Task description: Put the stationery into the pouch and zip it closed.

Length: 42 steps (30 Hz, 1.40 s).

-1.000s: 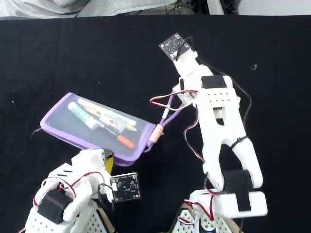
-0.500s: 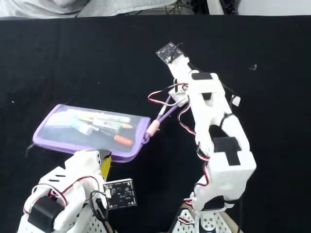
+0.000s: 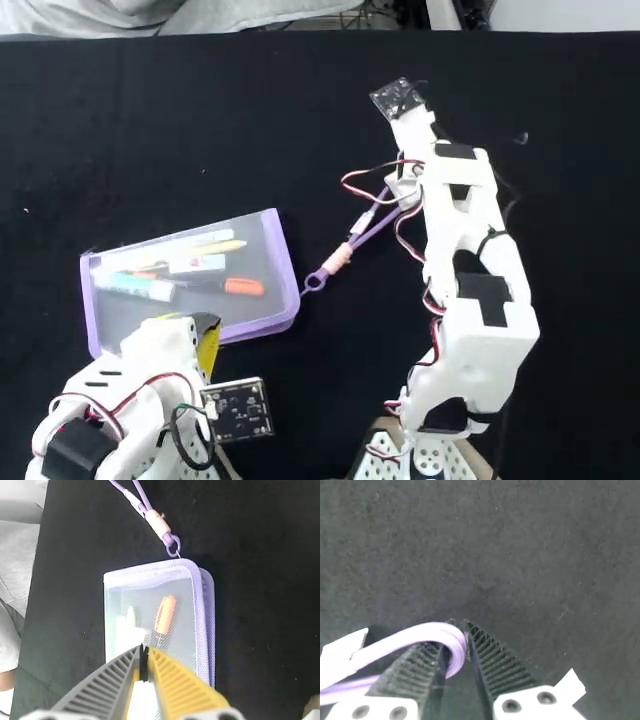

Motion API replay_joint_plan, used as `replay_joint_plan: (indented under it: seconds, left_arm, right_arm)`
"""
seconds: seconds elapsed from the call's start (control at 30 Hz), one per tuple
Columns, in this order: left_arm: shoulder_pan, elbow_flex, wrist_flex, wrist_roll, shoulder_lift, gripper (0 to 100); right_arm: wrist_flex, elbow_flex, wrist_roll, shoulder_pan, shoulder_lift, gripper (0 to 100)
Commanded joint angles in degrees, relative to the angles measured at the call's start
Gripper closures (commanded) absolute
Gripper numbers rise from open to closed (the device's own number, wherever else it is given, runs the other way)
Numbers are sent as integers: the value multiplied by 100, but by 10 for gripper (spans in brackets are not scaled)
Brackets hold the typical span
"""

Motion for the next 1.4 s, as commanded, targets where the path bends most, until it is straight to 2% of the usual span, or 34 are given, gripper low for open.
replay_joint_plan:
  seconds: [0.0, 0.13, 0.23, 0.43, 0.57, 0.73, 0.8, 0.93, 1.03, 1.27, 1.37]
  left_arm:
    - [-171, 154, -114, 62, 35, 971]
    - [-884, 1130, -897, 193, 44, 970]
    - [-1077, 1833, -1398, 185, 44, 970]
    - [-497, 2123, -1442, 237, 35, 970]
    - [-453, 2158, -1582, 466, 35, 970]
    - [-479, 2642, -2127, 466, 44, 959]
    - [-479, 2853, -2295, 536, 44, 890]
    - [-418, 3055, -2699, 1310, 44, 698]
    - [-382, 3055, -2804, 1354, 53, 724]
    - [488, 3037, -2541, 1714, 53, 746]
    - [523, 3292, -3051, 1723, 62, 746]
  right_arm:
    - [360, -523, -35, -123, -110, 985]
    - [1196, -971, -62, -396, -286, 986]
    - [1785, -1332, -62, -615, -541, 986]
    - [2356, -1877, -519, -677, -954, 986]
    - [2400, -1921, -492, -651, -989, 986]
    - [2418, -1991, -492, -466, -1015, 986]
    - [2567, -2062, -492, -457, -1015, 986]
    - [2840, -2299, -492, -448, -1015, 986]
    - [3059, -2571, -492, -448, -1015, 986]
    - [3385, -3081, -492, -448, -1015, 985]
    - [3464, -3108, -492, -448, -1015, 985]
